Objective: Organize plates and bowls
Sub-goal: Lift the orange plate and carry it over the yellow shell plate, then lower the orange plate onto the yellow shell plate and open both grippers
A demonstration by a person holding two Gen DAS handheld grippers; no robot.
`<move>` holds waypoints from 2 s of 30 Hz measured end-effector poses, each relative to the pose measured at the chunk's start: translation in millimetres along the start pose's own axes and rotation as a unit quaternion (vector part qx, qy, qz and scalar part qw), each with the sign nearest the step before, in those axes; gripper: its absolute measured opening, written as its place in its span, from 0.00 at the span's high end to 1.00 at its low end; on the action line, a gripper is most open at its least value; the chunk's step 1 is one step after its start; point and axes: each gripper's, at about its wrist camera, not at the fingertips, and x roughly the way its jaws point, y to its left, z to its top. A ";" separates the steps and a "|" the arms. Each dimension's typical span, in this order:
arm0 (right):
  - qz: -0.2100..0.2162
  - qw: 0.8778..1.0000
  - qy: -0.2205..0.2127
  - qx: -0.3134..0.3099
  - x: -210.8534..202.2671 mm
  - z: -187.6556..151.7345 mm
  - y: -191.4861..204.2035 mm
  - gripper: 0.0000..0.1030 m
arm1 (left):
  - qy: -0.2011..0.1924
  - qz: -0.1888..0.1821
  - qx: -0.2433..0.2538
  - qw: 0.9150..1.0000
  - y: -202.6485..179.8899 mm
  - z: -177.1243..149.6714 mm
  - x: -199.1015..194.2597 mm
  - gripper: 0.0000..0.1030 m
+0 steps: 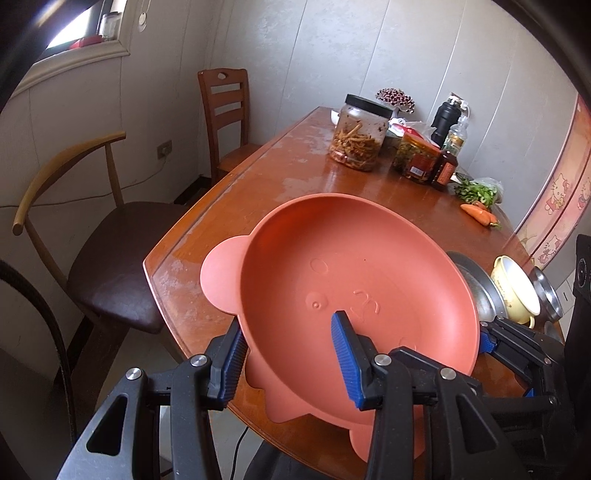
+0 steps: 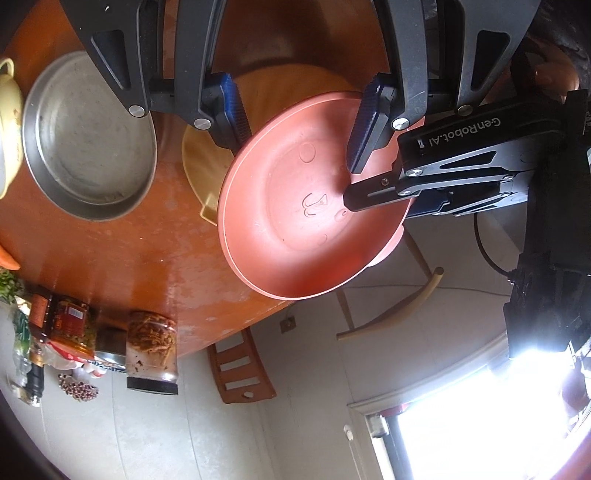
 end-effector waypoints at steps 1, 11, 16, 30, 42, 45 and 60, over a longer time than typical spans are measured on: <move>0.000 1.000 0.002 -0.001 1.6 -0.2 0.1 0.48 | 0.001 0.000 -0.001 1.000 0.2 0.0 1.4 0.56; -0.013 1.000 0.007 -0.009 10.3 -1.5 -4.1 0.48 | 0.005 0.006 0.003 1.000 -2.5 -2.7 8.0 0.56; -0.027 0.999 0.007 -0.020 12.3 -2.5 -3.8 0.48 | 0.009 0.008 0.001 1.000 -1.8 -5.2 9.5 0.56; -0.067 0.997 0.011 -0.026 15.7 -0.1 -8.0 0.39 | 0.012 0.009 0.001 1.000 -1.0 -10.0 10.4 0.56; -0.060 0.998 0.003 -0.004 2.5 0.0 -15.3 0.33 | 0.017 0.015 0.005 1.000 -4.4 -16.5 6.3 0.56; -0.059 0.998 -0.004 0.000 -5.3 -0.7 -16.5 0.31 | 0.016 0.016 0.005 1.000 -5.6 -17.4 4.1 0.56; -0.067 0.997 0.004 0.031 -43.0 -22.6 -50.3 0.31 | -0.006 0.011 -0.001 1.000 -6.3 -21.4 -21.4 0.56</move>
